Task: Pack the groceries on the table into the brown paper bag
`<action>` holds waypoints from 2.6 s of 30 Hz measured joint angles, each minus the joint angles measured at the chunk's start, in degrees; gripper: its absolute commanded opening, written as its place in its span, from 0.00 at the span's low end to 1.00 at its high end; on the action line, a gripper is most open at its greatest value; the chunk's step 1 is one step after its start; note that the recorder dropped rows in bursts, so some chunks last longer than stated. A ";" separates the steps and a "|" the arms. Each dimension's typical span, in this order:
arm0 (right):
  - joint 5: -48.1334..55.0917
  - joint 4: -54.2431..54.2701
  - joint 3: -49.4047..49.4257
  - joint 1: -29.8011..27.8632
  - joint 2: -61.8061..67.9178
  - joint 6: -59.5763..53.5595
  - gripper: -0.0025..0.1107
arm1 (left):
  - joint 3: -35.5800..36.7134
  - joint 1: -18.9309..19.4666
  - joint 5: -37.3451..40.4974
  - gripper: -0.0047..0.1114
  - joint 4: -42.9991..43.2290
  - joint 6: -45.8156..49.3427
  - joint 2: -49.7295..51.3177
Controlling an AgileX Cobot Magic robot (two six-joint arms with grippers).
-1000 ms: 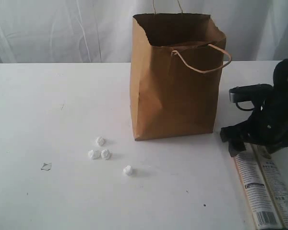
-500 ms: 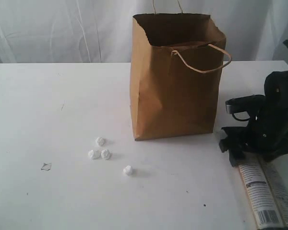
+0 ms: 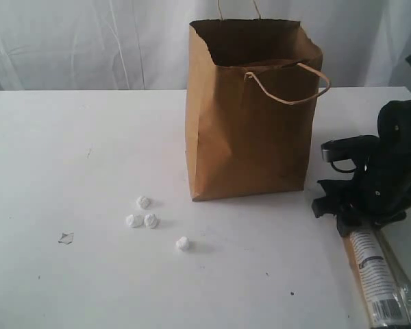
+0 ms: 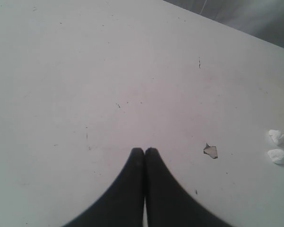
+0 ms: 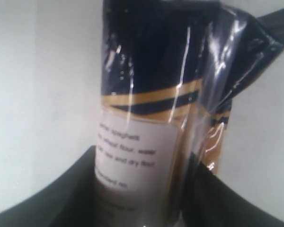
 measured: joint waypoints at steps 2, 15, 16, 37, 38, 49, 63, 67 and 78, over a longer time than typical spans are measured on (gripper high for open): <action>0.11 0.00 0.00 0.00 0.00 -0.57 0.02 | 0.00 0.00 0.00 0.04 0.00 0.00 0.00; 15.22 23.51 -2.48 -10.87 -1.58 -27.77 0.02 | 0.00 0.00 0.00 0.04 0.00 0.00 0.00; 16.19 24.99 -2.93 -11.87 -1.58 -29.02 0.02 | 0.00 0.00 0.00 0.04 0.00 0.00 0.00; 29.86 47.97 -13.82 -32.31 -3.39 -43.52 0.02 | 0.00 0.00 0.00 0.04 0.00 0.00 0.00; 29.86 48.19 -13.82 -32.61 -3.84 -43.52 0.02 | 0.00 0.00 0.00 0.04 0.00 0.00 0.00; 30.31 51.69 -19.57 -33.69 -8.31 -43.85 0.02 | 0.00 0.00 0.00 0.04 0.00 0.00 0.00; 31.51 60.01 -35.93 -33.69 -8.25 -42.06 0.02 | 0.00 0.00 0.00 0.04 0.00 0.00 0.00; 31.87 73.30 -44.46 -33.69 -5.89 -41.56 0.02 | 0.00 0.00 0.00 0.04 0.00 0.00 0.00; 32.35 92.97 -57.57 -33.69 1.88 -40.23 0.02 | 0.00 0.00 0.00 0.04 0.00 0.00 0.00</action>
